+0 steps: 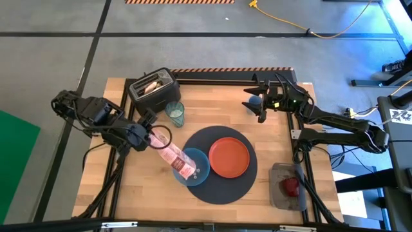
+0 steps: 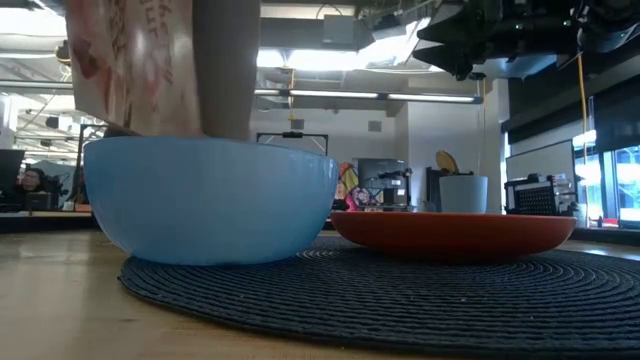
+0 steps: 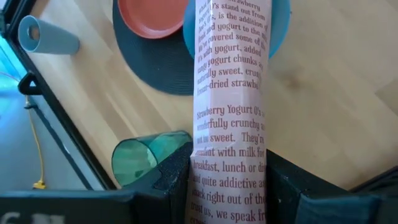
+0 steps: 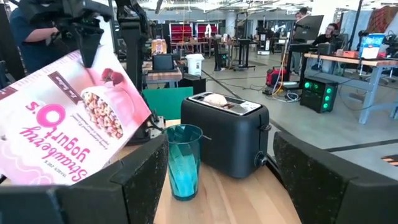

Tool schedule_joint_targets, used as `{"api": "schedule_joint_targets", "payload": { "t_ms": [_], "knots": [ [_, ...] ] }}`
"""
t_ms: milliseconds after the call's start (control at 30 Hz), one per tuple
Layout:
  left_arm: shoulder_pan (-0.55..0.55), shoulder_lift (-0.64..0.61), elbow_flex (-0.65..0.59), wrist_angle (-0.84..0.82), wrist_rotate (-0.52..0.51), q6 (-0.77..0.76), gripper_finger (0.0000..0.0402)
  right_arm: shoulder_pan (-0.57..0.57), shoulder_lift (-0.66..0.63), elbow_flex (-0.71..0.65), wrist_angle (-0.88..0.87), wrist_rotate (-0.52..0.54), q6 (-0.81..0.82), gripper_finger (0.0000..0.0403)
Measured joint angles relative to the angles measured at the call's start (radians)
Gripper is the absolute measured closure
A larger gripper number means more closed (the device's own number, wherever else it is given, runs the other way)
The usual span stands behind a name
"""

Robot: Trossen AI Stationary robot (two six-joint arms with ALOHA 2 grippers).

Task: Arrange a breakfast setting
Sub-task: Pour the cereal from the cereal box into the bowl

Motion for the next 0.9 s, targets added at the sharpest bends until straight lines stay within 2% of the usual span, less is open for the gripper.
{"api": "schedule_joint_targets", "payload": {
  "t_ms": [300,600,900],
  "knots": [
    [-0.044,0.048,0.000,0.000,-0.029,0.000,0.0260,0.000,0.027,0.000,0.055,0.000,0.005,0.0123],
    [-0.075,0.048,0.025,0.001,-0.109,0.030,0.0260,0.001,0.027,0.000,0.064,-0.001,0.016,0.0123],
    [-0.110,0.042,0.033,0.000,-0.110,0.045,0.0260,0.001,0.027,0.000,0.062,-0.001,0.016,0.0123]
  ]
}}
